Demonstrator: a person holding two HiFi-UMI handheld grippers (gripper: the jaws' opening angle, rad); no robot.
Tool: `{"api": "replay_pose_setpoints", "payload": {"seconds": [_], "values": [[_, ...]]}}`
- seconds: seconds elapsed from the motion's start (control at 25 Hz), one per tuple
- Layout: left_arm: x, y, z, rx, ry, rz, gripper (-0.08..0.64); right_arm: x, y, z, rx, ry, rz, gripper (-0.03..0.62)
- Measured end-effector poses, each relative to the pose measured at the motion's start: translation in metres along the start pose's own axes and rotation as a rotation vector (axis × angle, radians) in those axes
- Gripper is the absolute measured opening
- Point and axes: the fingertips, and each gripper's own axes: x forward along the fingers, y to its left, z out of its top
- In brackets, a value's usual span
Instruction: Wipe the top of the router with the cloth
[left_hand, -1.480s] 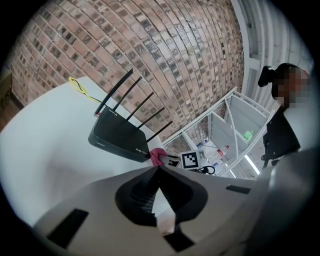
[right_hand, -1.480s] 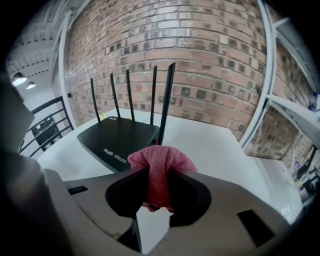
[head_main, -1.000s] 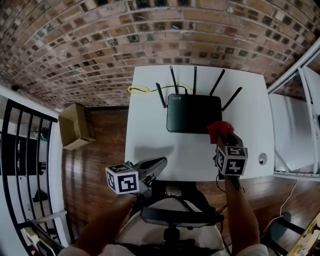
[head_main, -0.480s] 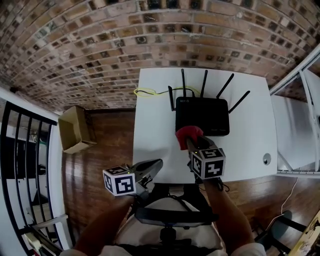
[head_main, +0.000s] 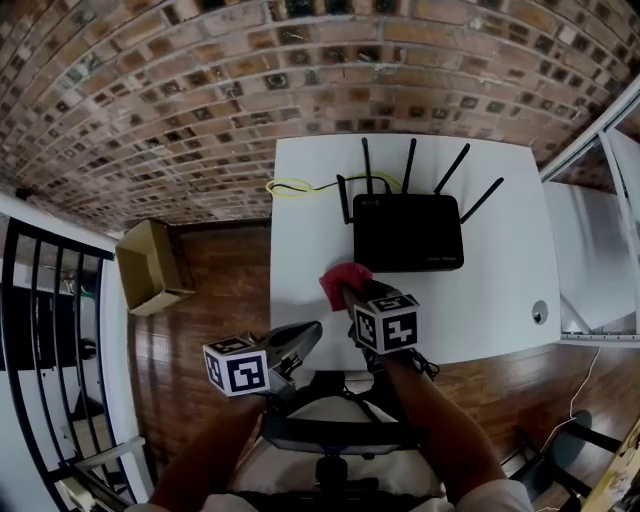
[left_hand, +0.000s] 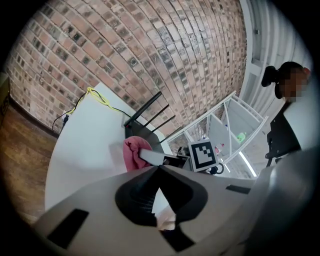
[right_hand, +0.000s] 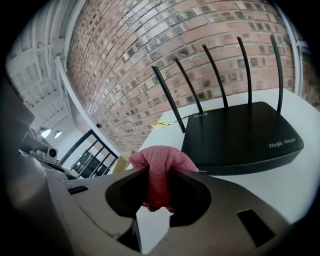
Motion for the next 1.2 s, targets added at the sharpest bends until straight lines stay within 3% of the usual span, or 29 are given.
{"api": "replay_pose_setpoints", "payload": {"seconds": [0.52,1.2], "values": [[0.004,0.002,-0.004,0.001,0.044,-0.008,0.009,0.01,-0.028,-0.015,0.024,0.028,-0.084,0.104],[0.049,-0.025,-0.015,0.021,0.104,-0.051,0.009,-0.04,-0.097,-0.021,0.075,-0.002,-0.211,0.103]]}}
